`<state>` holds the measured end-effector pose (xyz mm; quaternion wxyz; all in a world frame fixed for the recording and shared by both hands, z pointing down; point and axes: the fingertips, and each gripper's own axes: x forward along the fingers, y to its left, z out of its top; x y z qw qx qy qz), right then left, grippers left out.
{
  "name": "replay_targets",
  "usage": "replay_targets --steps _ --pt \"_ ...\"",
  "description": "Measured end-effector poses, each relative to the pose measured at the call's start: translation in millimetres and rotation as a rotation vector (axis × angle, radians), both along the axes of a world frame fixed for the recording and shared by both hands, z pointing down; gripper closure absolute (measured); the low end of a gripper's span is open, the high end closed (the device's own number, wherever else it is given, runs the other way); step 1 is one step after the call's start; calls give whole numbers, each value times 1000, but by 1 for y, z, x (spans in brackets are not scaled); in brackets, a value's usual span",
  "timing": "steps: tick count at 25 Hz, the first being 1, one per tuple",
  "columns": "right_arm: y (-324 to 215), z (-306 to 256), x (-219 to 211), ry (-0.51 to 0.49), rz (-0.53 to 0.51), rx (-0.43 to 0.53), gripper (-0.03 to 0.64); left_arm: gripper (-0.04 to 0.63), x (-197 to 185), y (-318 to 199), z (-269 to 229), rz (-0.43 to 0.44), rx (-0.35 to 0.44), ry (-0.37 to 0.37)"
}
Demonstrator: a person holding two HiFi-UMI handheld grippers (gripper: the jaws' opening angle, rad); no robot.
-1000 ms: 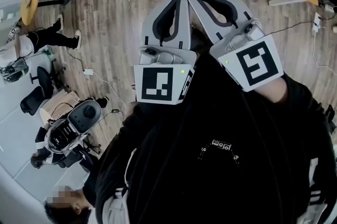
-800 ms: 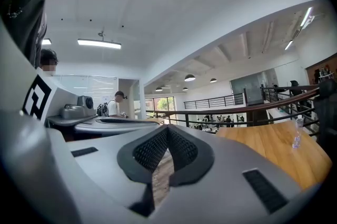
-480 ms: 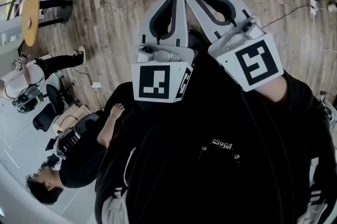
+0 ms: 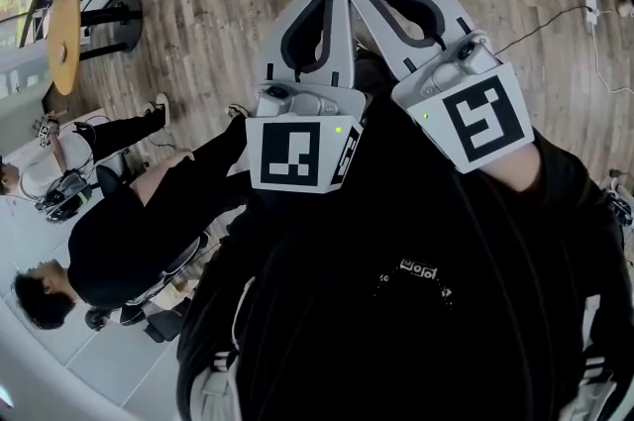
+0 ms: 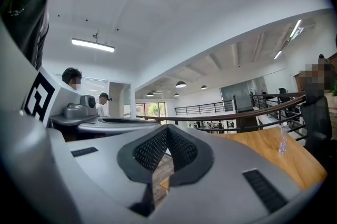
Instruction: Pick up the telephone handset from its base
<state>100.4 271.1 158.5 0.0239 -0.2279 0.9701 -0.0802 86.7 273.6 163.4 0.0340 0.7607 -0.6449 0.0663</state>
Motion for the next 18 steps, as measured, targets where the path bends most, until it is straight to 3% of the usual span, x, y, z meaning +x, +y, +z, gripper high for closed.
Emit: replay_targets --steps 8,18 --pt "-11 2 -14 31 9 9 598 594 -14 -12 1 27 4 18" --pt "-52 7 -9 45 120 -17 598 595 -9 -54 7 127 -7 46"
